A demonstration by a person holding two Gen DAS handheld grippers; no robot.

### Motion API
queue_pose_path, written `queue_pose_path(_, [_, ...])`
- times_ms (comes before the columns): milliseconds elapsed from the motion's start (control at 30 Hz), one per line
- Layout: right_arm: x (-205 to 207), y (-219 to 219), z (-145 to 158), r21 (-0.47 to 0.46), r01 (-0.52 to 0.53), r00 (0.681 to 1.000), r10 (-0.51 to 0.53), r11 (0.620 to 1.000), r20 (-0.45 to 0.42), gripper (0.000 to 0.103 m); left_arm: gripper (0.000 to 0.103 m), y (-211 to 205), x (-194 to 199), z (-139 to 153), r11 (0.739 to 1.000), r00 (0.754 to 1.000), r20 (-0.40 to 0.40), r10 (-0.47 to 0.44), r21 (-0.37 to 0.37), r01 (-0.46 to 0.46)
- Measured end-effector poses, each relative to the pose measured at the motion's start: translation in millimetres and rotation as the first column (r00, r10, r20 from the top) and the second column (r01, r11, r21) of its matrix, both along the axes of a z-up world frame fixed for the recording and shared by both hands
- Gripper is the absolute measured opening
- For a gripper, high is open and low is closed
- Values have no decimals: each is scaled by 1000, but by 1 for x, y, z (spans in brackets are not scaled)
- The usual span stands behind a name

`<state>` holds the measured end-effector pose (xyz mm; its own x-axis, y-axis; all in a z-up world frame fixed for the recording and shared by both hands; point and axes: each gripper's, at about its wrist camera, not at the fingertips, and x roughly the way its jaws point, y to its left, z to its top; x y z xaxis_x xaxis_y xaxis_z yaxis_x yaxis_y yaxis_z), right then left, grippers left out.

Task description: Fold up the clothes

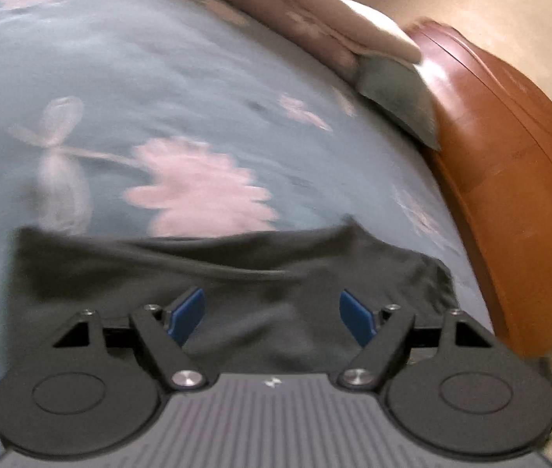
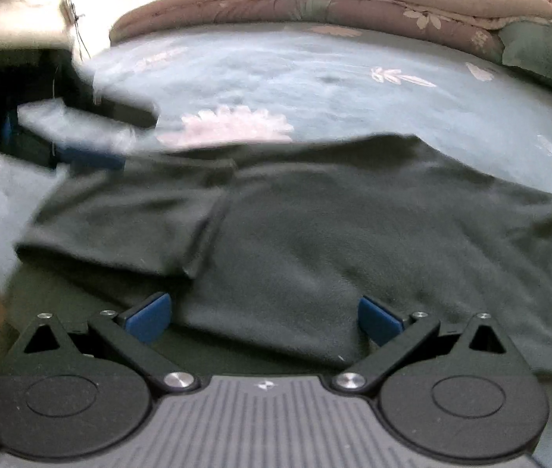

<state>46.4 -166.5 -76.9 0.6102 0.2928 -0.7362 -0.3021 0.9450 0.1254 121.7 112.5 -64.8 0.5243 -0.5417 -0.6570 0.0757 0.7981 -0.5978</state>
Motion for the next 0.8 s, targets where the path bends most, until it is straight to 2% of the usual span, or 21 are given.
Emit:
queue_pose_path(67, [2,3,11,45,-7,999,5,999,37,103,77,13,2,-14,999,999,-39,33,-15,-34])
queue_pose_path(200, [16,25,19,66,-50,995,45,997,86,103,78,24,2,-24,996,998,-44,43,-75,-46])
queue_pose_path(300, [20,41,5,44,-80,996,78,996,42,103,77,22,1,-19,996,999,-27,47,-69,-48])
queue_pose_path(367, [24,43,-13,23,-72,997,73,997,-32,103,78,23,0,-15,996,998,-6,56,-62,-56])
queue_pose_path(433, [14,46,-17,-9,-86,996,86,996,19,103,79,28,1,-19,995,997,-11,80,-56,-81])
queue_pose_path(500, [12,47,-14,-17,-93,996,93,996,16,103,78,37,1,-25,989,993,-38,112,-97,-115])
queue_pose_path(667, [32,27,9,132,-84,996,81,988,29,103,78,44,1,-17,971,987,-29,156,-181,-159])
queue_pose_path(800, [64,26,19,155,-112,993,104,982,59,103,80,39,13,-20,959,988,-22,151,-240,-152])
